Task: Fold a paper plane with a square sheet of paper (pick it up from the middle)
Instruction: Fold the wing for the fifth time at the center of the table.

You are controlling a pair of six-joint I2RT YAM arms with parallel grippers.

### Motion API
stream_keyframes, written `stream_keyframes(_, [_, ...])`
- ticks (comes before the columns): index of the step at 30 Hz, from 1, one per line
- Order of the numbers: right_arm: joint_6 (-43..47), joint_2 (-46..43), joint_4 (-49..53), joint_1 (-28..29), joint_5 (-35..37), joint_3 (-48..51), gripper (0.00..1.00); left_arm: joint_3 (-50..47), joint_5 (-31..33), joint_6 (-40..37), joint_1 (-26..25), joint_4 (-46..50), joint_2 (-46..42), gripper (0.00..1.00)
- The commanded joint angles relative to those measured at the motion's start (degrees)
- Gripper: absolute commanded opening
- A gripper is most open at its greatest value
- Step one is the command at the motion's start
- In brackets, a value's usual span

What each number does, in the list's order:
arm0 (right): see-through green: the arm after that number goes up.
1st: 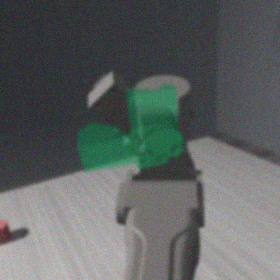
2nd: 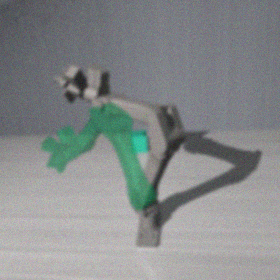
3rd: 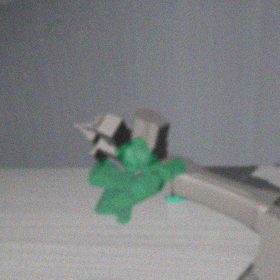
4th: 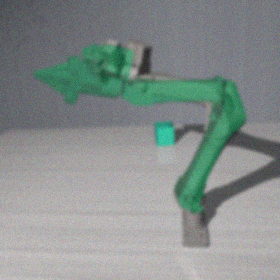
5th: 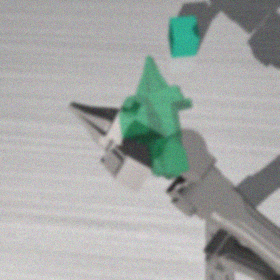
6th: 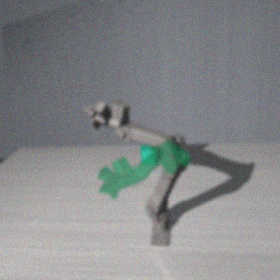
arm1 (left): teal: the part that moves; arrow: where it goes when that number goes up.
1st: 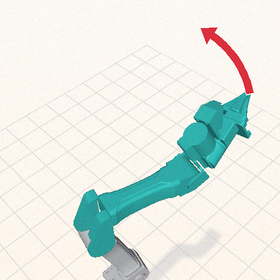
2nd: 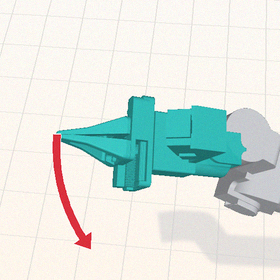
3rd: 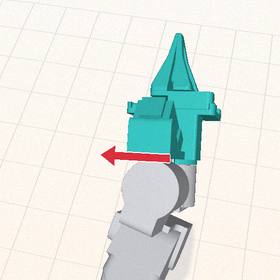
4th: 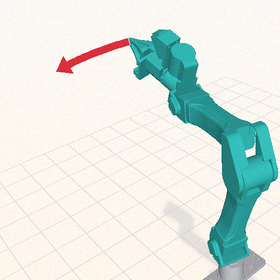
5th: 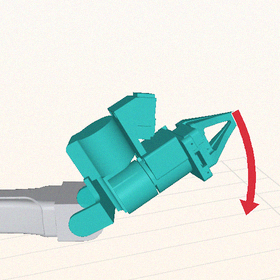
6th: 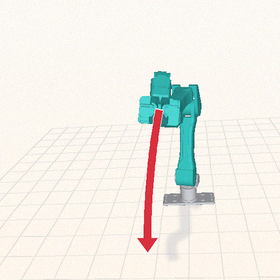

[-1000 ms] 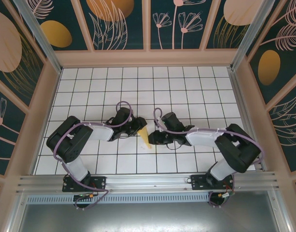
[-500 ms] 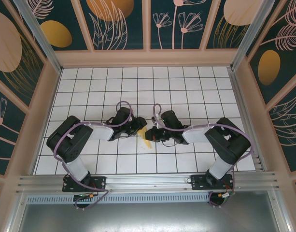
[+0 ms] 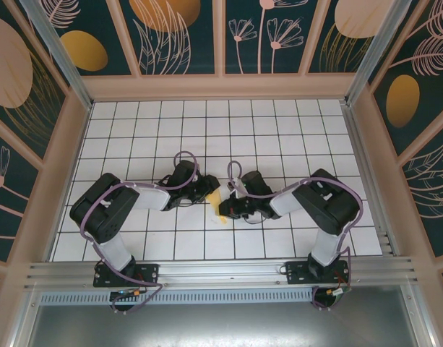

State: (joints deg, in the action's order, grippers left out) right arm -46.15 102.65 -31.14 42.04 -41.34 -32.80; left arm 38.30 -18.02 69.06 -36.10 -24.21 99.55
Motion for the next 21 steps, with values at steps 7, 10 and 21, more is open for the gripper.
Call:
stream_keyframes(7, [2.92, -2.41, 5.16, 1.2, -1.43, 1.11, 0.07, 0.13, 0.18, -0.98, 0.3, 3.19, 1.73, 0.46])
stream_keyframes(10, [5.48, -3.94, 12.82, 1.75, 1.8, -2.03, 0.06, 0.1, 0.27, -0.94, 0.33, 3.37, 1.62, 0.46])
stream_keyframes(21, [6.16, -2.98, 19.86, 7.05, 8.97, -0.27, 0.02, -0.26, 0.62, -0.72, 0.33, 3.5, 1.32, 0.46])
